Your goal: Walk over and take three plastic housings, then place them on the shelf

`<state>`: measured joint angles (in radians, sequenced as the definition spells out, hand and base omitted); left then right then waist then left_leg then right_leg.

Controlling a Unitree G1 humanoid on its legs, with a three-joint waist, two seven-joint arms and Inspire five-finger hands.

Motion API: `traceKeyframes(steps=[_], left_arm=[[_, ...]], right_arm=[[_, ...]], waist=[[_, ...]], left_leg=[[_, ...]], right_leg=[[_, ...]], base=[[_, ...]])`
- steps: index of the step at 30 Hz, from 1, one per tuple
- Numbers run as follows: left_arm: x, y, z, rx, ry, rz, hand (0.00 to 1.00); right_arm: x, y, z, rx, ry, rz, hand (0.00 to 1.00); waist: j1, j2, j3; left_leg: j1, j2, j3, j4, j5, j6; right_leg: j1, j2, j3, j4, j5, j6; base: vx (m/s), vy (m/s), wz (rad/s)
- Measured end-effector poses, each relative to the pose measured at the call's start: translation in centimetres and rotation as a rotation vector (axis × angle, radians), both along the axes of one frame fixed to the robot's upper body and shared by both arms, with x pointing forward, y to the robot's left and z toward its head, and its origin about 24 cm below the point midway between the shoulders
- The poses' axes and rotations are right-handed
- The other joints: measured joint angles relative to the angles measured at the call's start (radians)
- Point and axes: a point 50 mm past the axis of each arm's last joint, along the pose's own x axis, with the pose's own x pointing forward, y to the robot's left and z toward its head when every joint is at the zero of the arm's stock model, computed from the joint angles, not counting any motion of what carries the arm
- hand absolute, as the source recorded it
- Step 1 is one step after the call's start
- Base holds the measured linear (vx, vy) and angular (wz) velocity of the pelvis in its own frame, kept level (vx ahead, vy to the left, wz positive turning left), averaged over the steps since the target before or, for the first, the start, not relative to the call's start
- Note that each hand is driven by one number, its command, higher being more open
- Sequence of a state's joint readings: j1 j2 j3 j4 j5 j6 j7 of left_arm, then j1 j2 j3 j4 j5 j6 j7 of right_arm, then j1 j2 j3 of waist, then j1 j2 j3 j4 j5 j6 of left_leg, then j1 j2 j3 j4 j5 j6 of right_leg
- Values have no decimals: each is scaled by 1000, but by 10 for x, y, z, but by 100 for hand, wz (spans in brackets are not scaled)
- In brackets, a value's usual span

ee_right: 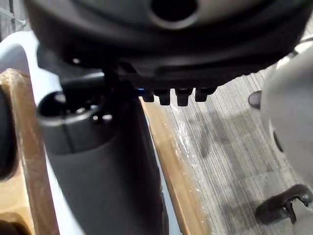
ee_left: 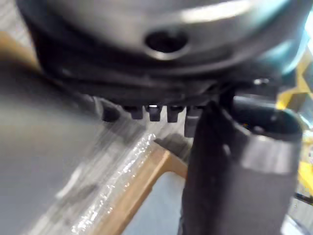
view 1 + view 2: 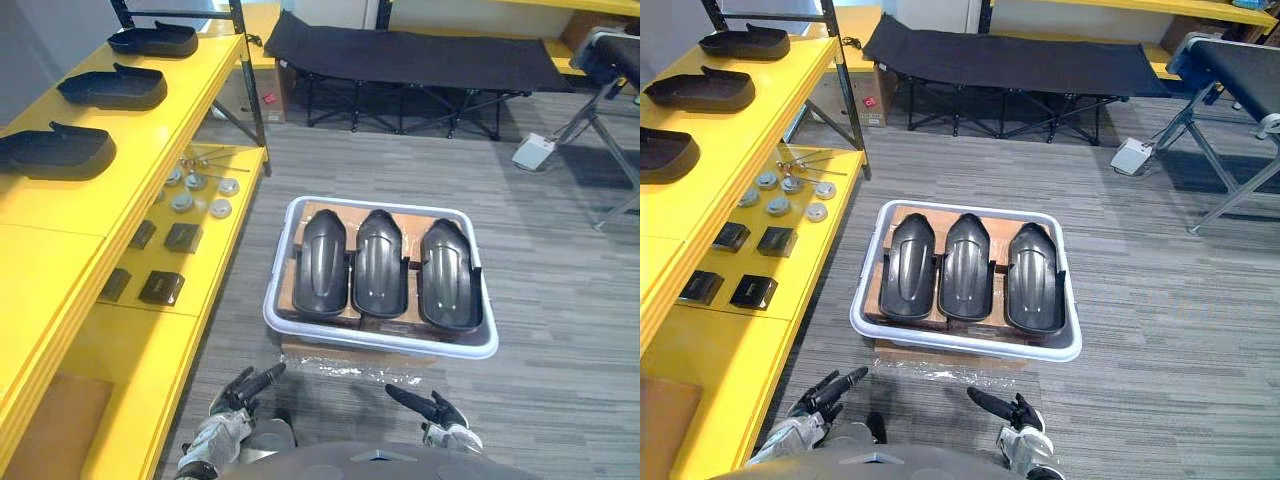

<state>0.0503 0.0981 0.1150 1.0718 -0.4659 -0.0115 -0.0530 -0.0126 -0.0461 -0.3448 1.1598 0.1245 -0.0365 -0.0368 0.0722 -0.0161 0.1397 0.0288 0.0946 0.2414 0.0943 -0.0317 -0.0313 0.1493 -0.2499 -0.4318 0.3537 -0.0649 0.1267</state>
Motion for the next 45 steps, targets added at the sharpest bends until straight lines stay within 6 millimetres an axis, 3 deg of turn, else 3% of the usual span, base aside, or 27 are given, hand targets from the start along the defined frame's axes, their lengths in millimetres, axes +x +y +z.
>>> traceKeyframes(steps=[1, 2, 3, 6, 7, 8, 9, 10, 12, 13, 15, 17, 20, 23, 25, 28, 33, 36, 39, 41, 45], left_arm=[[-1, 4, 0, 12, 7, 1, 100], [-4, 9, 0, 20, 17, 6, 100], [-7, 13, 0, 27, 27, 13, 100], [-8, 28, 2, 57, 32, 9, 100], [-8, 33, 4, 68, 32, 7, 100], [-10, 37, 4, 77, 34, 7, 100], [-20, 38, 2, 76, 57, 24, 100], [-22, 39, 2, 75, 59, 35, 100], [-42, 24, -6, 10, 115, 101, 100], [-43, 15, -8, -32, 97, 168, 100], [-44, 12, -8, -38, 87, 184, 100], [-40, 11, -7, -41, 72, 165, 100], [-38, 10, -7, -38, 65, 139, 100], [-35, 19, -5, 23, 80, 31, 100], [-34, 23, -4, 62, 87, -29, 100], [-25, 35, 1, 154, 78, -148, 100], [-11, 35, 4, 163, 48, -190, 100], [-8, 31, 4, 176, 45, -256, 100], [-9, 34, 5, 190, 53, -285, 100], [-7, 36, 6, 198, 49, -300, 100], [-6, 34, 6, 209, 40, -333, 100]], right_arm=[[-3, -1, -1, -2, 10, -3, 100], [-4, 1, -1, 2, 12, 4, 100], [-4, 2, -1, 0, 14, 22, 100], [-7, 3, -2, -14, 26, 58, 100], [-8, 4, -3, -14, 23, 56, 100], [-10, 5, -3, -9, 28, 55, 100], [-10, 4, -4, -3, 31, 42, 100], [-7, 4, -3, -5, 27, 47, 100], [17, -4, 5, -37, -27, 96, 100], [16, -12, 6, -54, -22, 104, 100], [8, -19, 5, -62, 11, 110, 100], [1, -24, 4, -69, 25, 103, 100], [-10, -34, 4, -93, 50, 97, 100], [-24, -19, -2, -54, 74, 87, 100], [-29, -11, -4, -20, 77, 76, 100], [-28, -4, -4, -5, 28, 71, 100], [-26, 3, 1, -13, -79, 160, 100], [-15, 12, 14, -3, -191, 264, 100], [-6, 35, 28, 43, -280, 398, 100], [2, 57, 45, 95, -362, 501, 100], [22, 83, 85, 170, -556, 615, 100]], waist=[[-8, 5, 4], [-10, 12, 11], [-11, 7, 11], [-21, -12, 6], [-19, -33, 3], [-16, -52, 3], [5, -57, -4], [13, -56, -4], [8, -19, 19], [8, 6, 31], [9, 19, 29], [8, 10, 33], [5, 6, 33], [-4, -19, 34], [-10, -35, 35], [-28, -55, 30], [-51, -66, 27], [-61, -70, 22], [-81, -91, 3], [-82, -109, -9], [-96, -112, -18]], left_leg=[[1, 15, -15, -2, 0, 0], [2, 28, -33, -5, 2, -2], [1, 33, -43, -5, 3, -4], [-29, 47, -129, -3, 21, -41], [-45, 42, -161, 3, 25, -67], [-53, 36, -172, 5, 25, -80], [-65, 60, -180, 6, 33, -115], [-72, 74, -173, 8, 37, -125], [-89, 132, -180, 8, 65, -154], [-95, 162, -196, 8, 79, -161], [-98, 178, -185, 9, 101, -148], [-106, 174, -128, 38, 93, -137], [-110, 119, -95, 68, 48, -126], [-83, 64, -59, -1, 71, -103], [-78, 51, -45, 1, 67, -99], [-64, 49, -11, 9, 51, -99], [-35, 58, 28, 2, 43, -103], [-17, 59, 61, -23, 44, -104], [-14, 62, 83, -46, 50, -107], [-9, 70, 100, -46, 48, -111], [1, 91, 124, -48, 44, -115]], right_leg=[[-47, -17, 12, 101, 7, 5], [-74, -20, 31, 113, -96, -17], [-78, -24, 41, 92, -119, -11], [-99, -25, 114, -15, -98, -6], [-99, -23, 136, -56, -13, 7], [-101, -25, 141, -77, 28, 16], [-80, -3, 131, -131, -28, 36], [-73, 12, 126, -167, -40, 37], [-51, 87, 105, -238, -38, 9], [-46, 121, 99, -246, -32, -1], [-42, 137, 72, -247, -41, -22], [-45, 129, 62, -242, -47, -30], [-59, 90, 84, -243, -35, -7], [-63, 44, 109, -274, -4, 23], [-59, 31, 122, -292, 12, 31], [-61, 25, 156, -306, 26, 34], [-65, 28, 191, -306, 26, 34], [-84, 30, 221, -305, 27, 32], [-105, 36, 242, -307, 31, 28], [-111, 44, 254, -307, 40, 28], [-118, 66, 253, -308, 84, 21]], base=[[53, -25, 37], [28, -8, 37], [-2, -37, 47], [-30, -151, 68], [-54, -275, 82], [-81, -426, 50], [-66, -365, 4], [-97, -435, -25], [-125, -320, -16], [-124, -226, 14], [-115, -150, 27], [-66, -64, 16], [-16, 66, -13], [40, 131, -14], [58, 91, -18], [41, 52, -32], [2, 1, -26], [-5, 8, -32], [25, -2, -19], [41, -10, -23], [15, -6, -22]])
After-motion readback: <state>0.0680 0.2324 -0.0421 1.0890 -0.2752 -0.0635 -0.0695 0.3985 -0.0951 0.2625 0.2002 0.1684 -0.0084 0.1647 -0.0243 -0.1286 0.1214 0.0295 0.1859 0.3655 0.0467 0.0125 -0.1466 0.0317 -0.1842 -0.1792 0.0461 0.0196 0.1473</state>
